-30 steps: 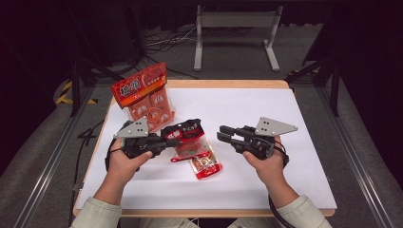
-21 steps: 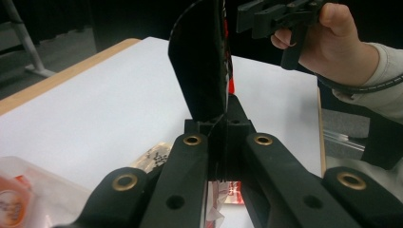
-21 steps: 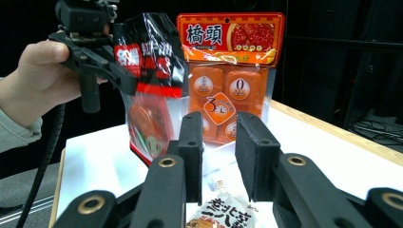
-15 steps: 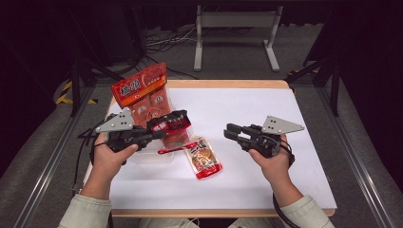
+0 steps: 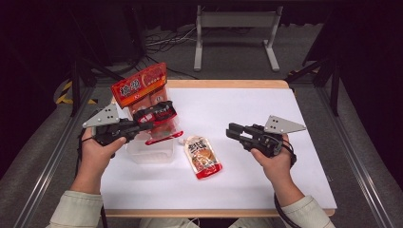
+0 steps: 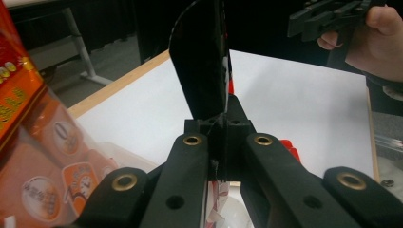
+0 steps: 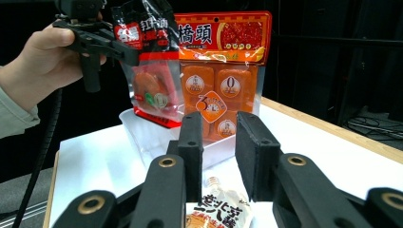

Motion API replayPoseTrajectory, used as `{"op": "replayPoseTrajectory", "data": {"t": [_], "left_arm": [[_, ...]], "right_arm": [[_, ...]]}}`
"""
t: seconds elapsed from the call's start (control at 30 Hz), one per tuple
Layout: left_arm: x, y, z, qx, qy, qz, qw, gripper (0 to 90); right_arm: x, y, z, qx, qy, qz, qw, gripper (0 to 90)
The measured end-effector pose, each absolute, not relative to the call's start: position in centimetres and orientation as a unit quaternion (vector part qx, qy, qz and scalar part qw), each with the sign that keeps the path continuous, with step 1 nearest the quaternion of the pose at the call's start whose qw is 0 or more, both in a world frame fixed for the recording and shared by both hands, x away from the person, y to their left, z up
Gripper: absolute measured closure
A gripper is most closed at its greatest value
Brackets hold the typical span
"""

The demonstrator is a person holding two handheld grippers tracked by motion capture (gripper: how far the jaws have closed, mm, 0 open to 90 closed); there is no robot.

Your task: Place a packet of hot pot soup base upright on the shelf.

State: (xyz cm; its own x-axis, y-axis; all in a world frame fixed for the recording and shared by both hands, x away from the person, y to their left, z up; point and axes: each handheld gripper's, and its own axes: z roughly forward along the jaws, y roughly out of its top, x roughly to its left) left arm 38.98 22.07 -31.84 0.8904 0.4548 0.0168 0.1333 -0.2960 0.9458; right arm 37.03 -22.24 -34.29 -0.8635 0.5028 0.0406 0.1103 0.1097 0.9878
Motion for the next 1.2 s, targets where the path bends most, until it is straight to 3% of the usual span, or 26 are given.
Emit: {"op": "replayPoseTrajectory", "data": {"t": [0.77, 1.2], "left_arm": [[41.6, 24.3, -33.3, 0.829, 0.177, 0.181, 0.498, 89.3], [42.6, 23.7, -34.4, 0.845, 0.156, 0.157, 0.487, 89.2]], "right_arm": [[36.5, -23.1, -34.6, 0.221, 0.725, 0.633, 0.159, 72.6], [36.2, -23.7, -34.7, 0.228, 0.722, 0.635, 0.156, 72.4]]}}
